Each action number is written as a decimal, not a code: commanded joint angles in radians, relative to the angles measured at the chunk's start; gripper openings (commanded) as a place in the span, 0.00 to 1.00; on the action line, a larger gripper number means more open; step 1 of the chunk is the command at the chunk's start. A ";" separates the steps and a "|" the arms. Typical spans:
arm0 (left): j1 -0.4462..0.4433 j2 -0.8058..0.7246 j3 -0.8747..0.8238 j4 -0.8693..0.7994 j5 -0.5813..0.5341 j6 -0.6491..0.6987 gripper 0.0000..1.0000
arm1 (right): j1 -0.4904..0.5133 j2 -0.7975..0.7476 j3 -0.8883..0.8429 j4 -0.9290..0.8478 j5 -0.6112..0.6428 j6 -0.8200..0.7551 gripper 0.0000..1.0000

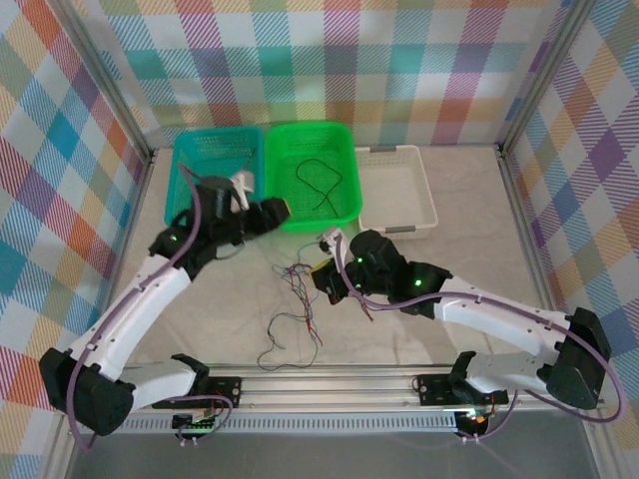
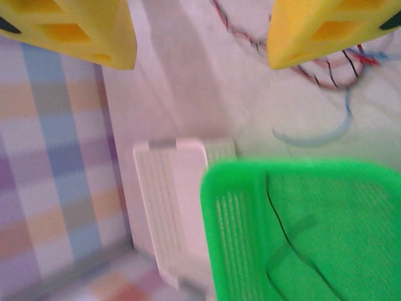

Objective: Untangle the cables
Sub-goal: Pick up the cable from the multiple cables.

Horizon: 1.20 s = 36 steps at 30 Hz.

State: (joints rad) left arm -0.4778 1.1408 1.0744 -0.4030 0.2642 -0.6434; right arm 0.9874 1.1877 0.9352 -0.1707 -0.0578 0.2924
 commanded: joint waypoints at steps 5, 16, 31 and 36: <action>-0.143 -0.274 -0.300 0.158 -0.069 0.040 0.54 | -0.045 -0.083 0.116 -0.040 -0.018 -0.017 0.00; -0.300 -0.234 -0.472 0.373 -0.022 0.045 0.55 | -0.055 -0.130 0.219 -0.071 -0.058 0.026 0.00; -0.415 0.027 -0.467 0.420 -0.138 0.126 0.55 | -0.066 -0.102 0.711 -0.421 0.140 -0.095 0.00; -0.425 0.119 -0.455 0.448 -0.140 0.119 0.55 | -0.073 -0.026 0.914 -0.556 0.246 -0.153 0.00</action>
State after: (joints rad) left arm -0.8803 1.2346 0.6121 0.0048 0.1421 -0.5453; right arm 0.9237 1.1202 1.7805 -0.6079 0.1051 0.1928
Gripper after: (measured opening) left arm 0.549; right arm 0.067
